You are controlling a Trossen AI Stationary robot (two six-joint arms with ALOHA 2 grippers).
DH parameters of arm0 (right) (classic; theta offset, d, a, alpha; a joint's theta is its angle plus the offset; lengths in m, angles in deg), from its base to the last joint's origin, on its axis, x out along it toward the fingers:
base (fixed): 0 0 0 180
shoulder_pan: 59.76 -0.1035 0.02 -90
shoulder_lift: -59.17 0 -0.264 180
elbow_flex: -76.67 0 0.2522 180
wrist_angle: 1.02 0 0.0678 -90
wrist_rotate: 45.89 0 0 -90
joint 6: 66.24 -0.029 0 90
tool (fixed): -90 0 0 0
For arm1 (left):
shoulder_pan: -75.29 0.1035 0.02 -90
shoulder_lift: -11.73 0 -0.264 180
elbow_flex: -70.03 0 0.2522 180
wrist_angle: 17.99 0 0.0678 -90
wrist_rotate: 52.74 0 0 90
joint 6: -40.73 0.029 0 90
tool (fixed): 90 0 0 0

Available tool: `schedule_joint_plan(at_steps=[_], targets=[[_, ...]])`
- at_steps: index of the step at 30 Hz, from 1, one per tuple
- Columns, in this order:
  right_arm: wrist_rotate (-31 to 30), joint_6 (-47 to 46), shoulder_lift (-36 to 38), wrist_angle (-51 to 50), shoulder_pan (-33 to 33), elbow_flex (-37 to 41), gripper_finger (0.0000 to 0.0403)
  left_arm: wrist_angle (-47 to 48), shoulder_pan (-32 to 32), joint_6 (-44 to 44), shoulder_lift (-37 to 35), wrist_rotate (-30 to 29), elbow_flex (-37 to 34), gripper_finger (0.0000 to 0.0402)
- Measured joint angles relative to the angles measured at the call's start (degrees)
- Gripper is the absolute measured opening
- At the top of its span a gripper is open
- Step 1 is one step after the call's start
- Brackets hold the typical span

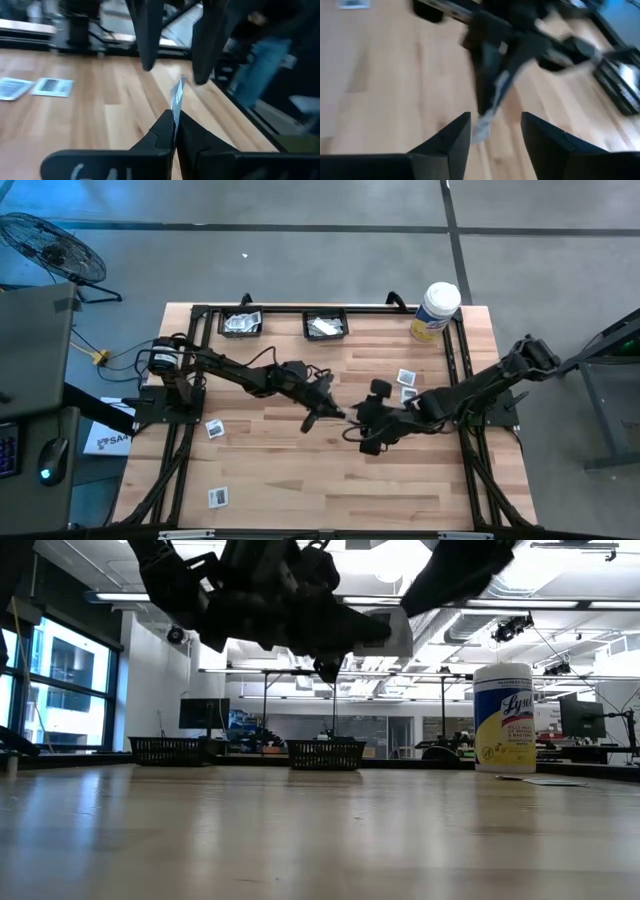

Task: Pick & Place First Aid Supplies
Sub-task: Put the gray towelette pack into the left black bin

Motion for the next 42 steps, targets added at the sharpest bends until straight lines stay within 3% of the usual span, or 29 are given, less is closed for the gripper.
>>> schedule_joint_plan(at_steps=[3, 9, 14, 21, 23, 30, 38, 42], targets=[[4.58, 4.84, -0.95, 3.82, 0.66, -0.02, 0.0179, -0.02, -0.02, 0.54, 0.02, 3.21, -0.02, 0.0002], [7.86, 1.79, -2.03, 2.89, 2.73, -0.02, 0.0168, -0.13, 0.00, -0.20, 0.02, 3.23, -0.02, 0.0001], [6.31, 0.40, -2.05, 2.37, 2.59, 0.00, 0.0118, 0.70, 0.02, -0.35, 0.02, 1.81, -0.02, 0.0001], [9.91, -2.52, -2.03, 2.01, 2.63, 0.00, 0.0018, 1.19, 0.02, 0.04, 0.02, 2.17, -0.02, 0.0001], [10.69, -3.64, -1.98, 1.85, 2.64, 0.00, 0.0006, 1.46, 0.00, 0.11, 0.02, 2.17, -0.02, 0.0001], [10.60, -5.55, -1.94, 0.26, 1.79, 0.00, 0.0030, 7.80, 0.02, 2.61, -2.25, 1.91, -0.03, 0.0001], [10.34, -7.09, -1.94, -0.46, 0.97, 0.00, 0.0021, 12.20, 0.00, 4.32, -4.50, 0.77, -0.07, 0.0001], [10.90, -7.43, -1.92, -0.36, 0.97, 0.00, 0.0016, 21.49, 0.42, 5.81, -7.99, -3.40, -0.09, 0.0001]])
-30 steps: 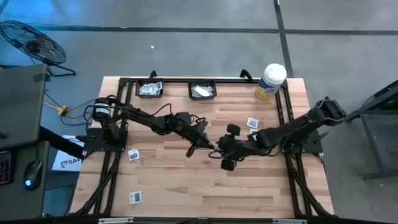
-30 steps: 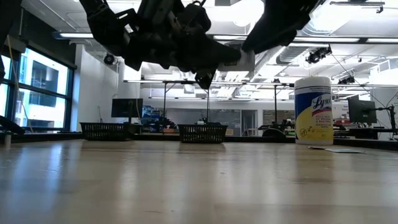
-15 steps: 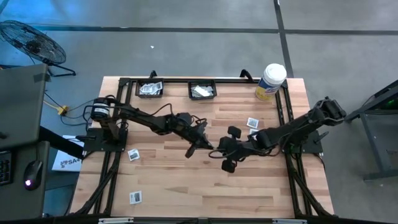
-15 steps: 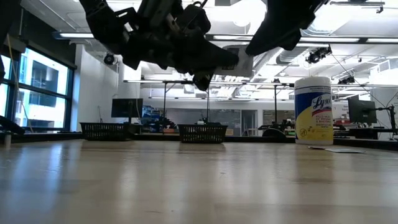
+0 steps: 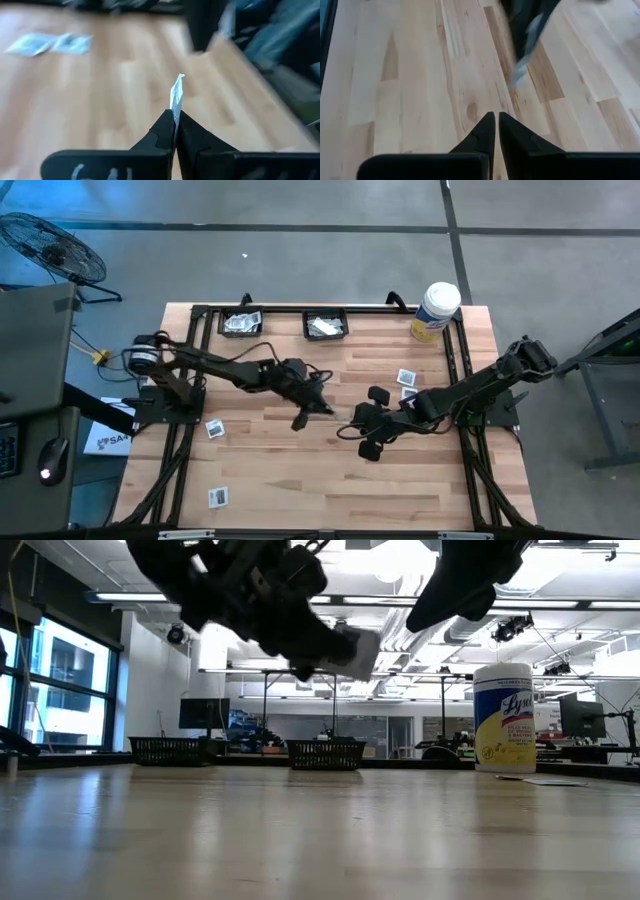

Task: Pick & Place First Aid Supplies
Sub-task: Put the gray towelette pack into the left black bin

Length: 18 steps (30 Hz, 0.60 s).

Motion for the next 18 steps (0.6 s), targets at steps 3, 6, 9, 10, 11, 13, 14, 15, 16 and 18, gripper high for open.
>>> schedule_joint_plan(at_steps=[3, 6, 9, 10, 11, 13, 14, 15, 16, 18], targets=[[0.69, -1.23, 0.00, -0.01, 0.00, 0.00, 0.0017, 9.31, 0.44, 1.45, -4.88, -6.87, 0.00, 0.0001], [1.55, -2.72, 0.00, -0.40, -0.03, 0.00, 0.0016, 16.43, 1.42, 0.96, -10.34, -12.25, 0.09, 0.0001], [1.36, -4.07, 0.00, -0.50, -0.51, 0.00, 0.0016, 24.88, 5.08, -2.96, -15.55, -14.79, 0.11, 0.0001], [1.16, -4.23, 0.00, -0.52, -0.70, 0.00, 0.0016, 28.70, 7.18, -4.51, -17.34, -15.89, 0.09, 0.0001], [0.94, -4.26, 0.00, -0.38, -1.04, 0.00, 0.0016, 32.21, 9.62, -6.14, -18.82, -16.83, 0.05, 0.0001], [-0.26, -4.27, 0.00, -0.27, -1.75, 0.00, 0.0016, 36.51, 15.04, -8.72, -20.88, -17.26, 0.09, 0.0001], [-0.98, -4.27, 0.00, -0.20, -2.12, 0.00, 0.0016, 38.98, 18.26, -9.17, -21.67, -17.08, 0.09, 0.0001], [-1.78, -4.27, 0.00, 0.03, -2.46, 0.00, 0.0016, 40.98, 21.52, -10.00, -22.10, -16.73, 0.10, 0.0001], [-2.47, -4.29, 0.00, 0.32, -2.77, 0.00, 0.0016, 42.61, 24.92, -11.09, -22.17, -16.30, 0.30, 0.0001], [-3.78, -4.28, 0.00, 1.08, -3.39, 0.00, 0.0016, 46.90, 31.96, -12.46, -21.43, -15.11, 1.62, 0.0001]])
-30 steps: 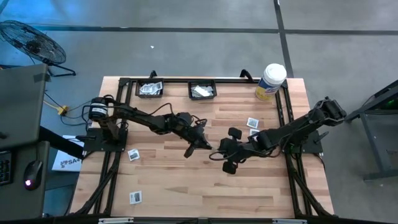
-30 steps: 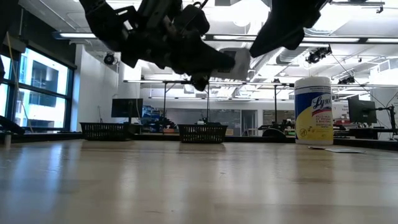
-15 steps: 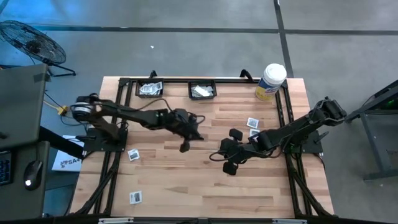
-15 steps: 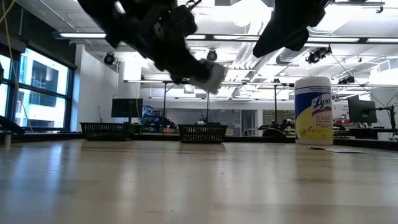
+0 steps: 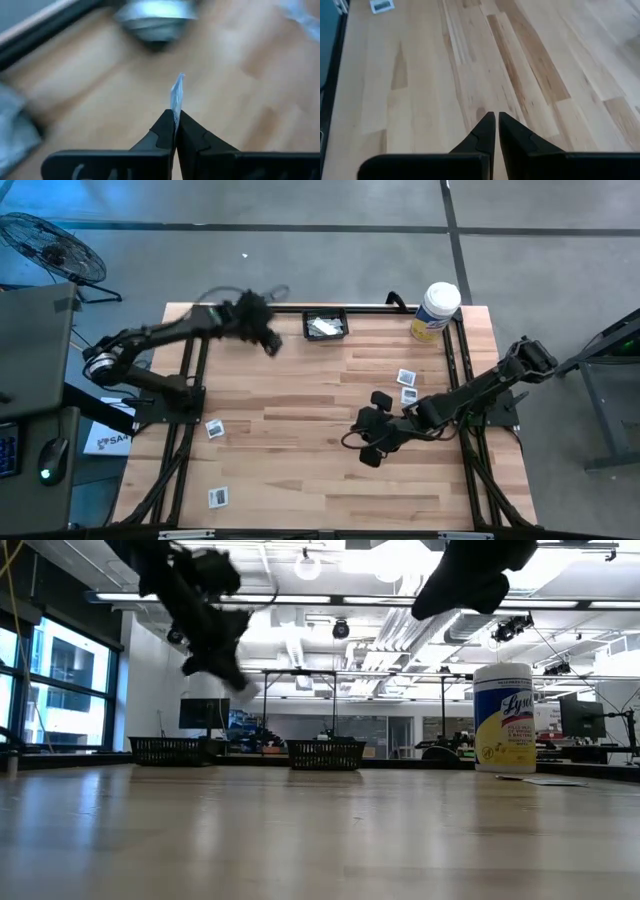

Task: Pick & Place First Aid Supplies
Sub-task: Put the gray towelette pack into the left black bin

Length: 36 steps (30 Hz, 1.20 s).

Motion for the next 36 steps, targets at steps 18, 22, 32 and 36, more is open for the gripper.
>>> schedule_joint_plan(at_steps=[18, 22, 32, 36], targets=[[-2.61, 0.25, 0.00, 1.03, -1.83, 0.00, 0.0016, 14.99, 24.45, 2.44, 26.47, 19.25, 20.37, 0.0001], [-2.10, 0.02, 0.00, 1.01, -1.83, 0.00, 0.0016, 15.33, 26.58, 2.63, 29.67, 22.36, 23.68, 0.0001], [-2.48, 2.16, 0.00, 0.87, -1.32, 0.00, 0.0016, 22.48, 27.05, 3.92, 29.93, 17.37, 25.96, 0.0001], [-2.57, 3.20, 0.00, 0.87, -1.05, 0.00, 0.0016, 23.07, 27.11, 2.55, 29.93, 13.92, 26.18, 0.0001]])
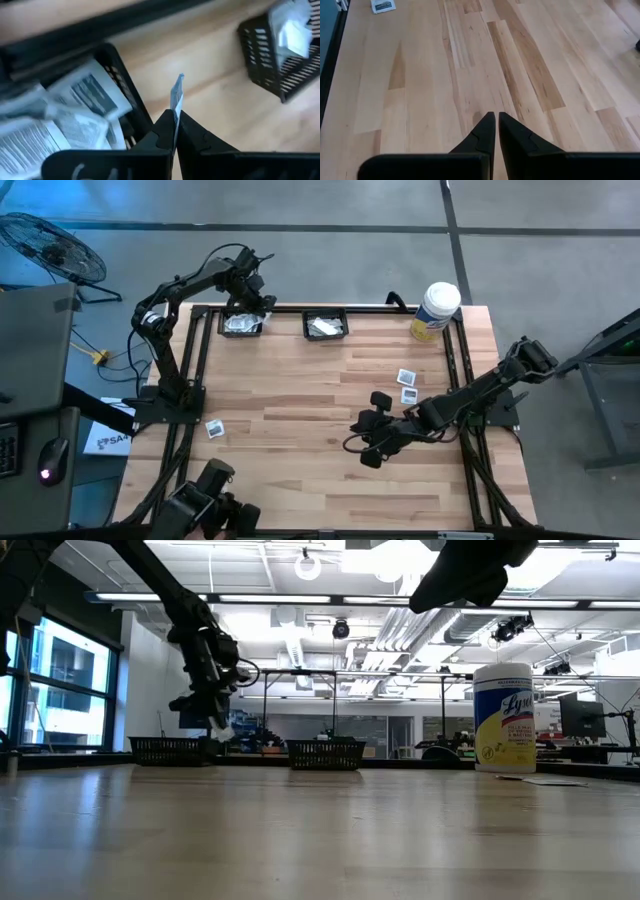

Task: Pick & Place First Aid Supplies
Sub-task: Put the gray towelette pack into the left black bin

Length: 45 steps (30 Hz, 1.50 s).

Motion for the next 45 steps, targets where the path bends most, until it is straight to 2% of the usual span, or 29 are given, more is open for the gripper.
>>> schedule_joint_plan(at_steps=[4, 8, 11, 14, 20, 23, 28, 34, 39, 42, 45], targets=[[0.20, -0.18, 0.00, 0.00, 0.12, 0.00, 0.0016, 6.60, 1.76, 1.02, -0.48, 2.87, 3.58, 0.0001], [0.17, -1.05, -0.02, 0.00, 0.12, 0.00, 0.0016, 11.99, 2.45, 1.11, -1.70, -4.47, 4.51, 0.0001], [0.11, -1.14, -0.02, 0.02, 0.12, 0.00, 0.0016, 11.44, 2.58, -0.31, -1.10, -4.46, 1.31, 0.0001], [-0.83, -0.90, -0.02, 0.02, -0.07, 0.00, 0.0016, 6.72, 3.47, -2.78, 0.26, -5.16, -1.85, 0.0001], [-1.03, -2.16, -0.02, -0.02, -1.22, 0.00, 0.0020, 3.44, 4.78, -3.21, 1.07, -7.04, -3.81, 0.0006], [-1.13, -1.89, -0.04, -0.13, -1.95, 0.00, 0.0034, 2.88, 4.66, -2.27, 1.07, -10.33, -4.13, 0.0032], [-2.63, -1.36, -0.04, -0.42, -2.36, 0.00, 0.0082, 4.73, 4.66, -0.41, 1.07, -13.78, -3.19, 0.0106], [-3.90, -5.86, -0.04, -5.70, -0.34, -0.02, 0.0127, 14.49, 4.34, 1.40, 1.03, -19.70, 1.66, 0.0183], [-5.92, -15.62, -0.04, -16.36, 3.17, -0.02, 0.0139, 23.34, 3.78, 3.14, -0.52, -28.46, 6.10, 0.0203], [-5.41, -22.72, -0.04, -20.88, 5.68, -0.02, 0.0140, 20.35, 2.59, 3.45, -4.65, -30.73, 5.01, 0.0204], [-2.35, -27.98, -0.04, -24.41, 8.27, -0.02, 0.0140, 13.61, -0.41, 3.49, -10.70, -30.92, 0.20, 0.0204]])
